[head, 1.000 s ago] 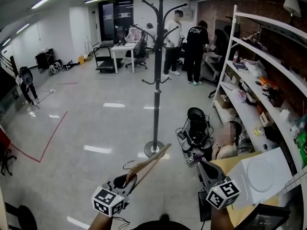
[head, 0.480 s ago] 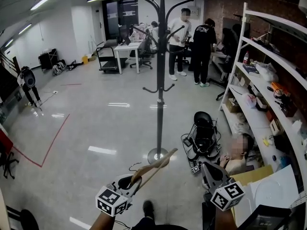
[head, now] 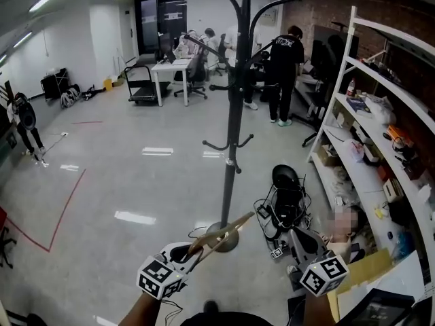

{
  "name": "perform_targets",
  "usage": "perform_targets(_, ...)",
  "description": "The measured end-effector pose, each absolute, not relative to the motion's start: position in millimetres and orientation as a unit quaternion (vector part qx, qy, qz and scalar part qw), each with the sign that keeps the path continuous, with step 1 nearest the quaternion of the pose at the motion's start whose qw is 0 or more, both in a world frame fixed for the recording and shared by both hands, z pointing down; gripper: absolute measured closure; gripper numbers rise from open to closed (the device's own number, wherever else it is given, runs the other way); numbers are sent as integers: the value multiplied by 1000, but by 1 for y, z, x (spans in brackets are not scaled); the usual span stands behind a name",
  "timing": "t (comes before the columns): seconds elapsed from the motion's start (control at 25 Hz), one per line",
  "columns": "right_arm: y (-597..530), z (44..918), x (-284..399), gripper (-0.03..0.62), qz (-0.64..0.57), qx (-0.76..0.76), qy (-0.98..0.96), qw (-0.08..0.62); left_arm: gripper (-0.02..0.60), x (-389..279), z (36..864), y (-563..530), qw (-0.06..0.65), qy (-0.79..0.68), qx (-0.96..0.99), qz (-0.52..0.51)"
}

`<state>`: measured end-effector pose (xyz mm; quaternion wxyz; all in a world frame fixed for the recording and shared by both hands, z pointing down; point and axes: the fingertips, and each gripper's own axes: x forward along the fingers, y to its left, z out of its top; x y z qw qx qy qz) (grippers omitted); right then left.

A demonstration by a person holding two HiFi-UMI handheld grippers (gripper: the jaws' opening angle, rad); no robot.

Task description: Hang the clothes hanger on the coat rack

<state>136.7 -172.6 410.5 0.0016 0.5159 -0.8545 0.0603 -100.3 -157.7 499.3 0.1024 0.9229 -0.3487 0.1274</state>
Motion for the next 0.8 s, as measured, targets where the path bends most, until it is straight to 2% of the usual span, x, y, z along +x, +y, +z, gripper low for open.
perform_targets(0.56,-296,413,156,588,69,515,-854,-2,529,-78,534,-285,125,-322,924,165)
perform_targets(0.8,-355,409,172,588,61,489,-870,-2,529,-56,538,-336,110,-312,926,181)
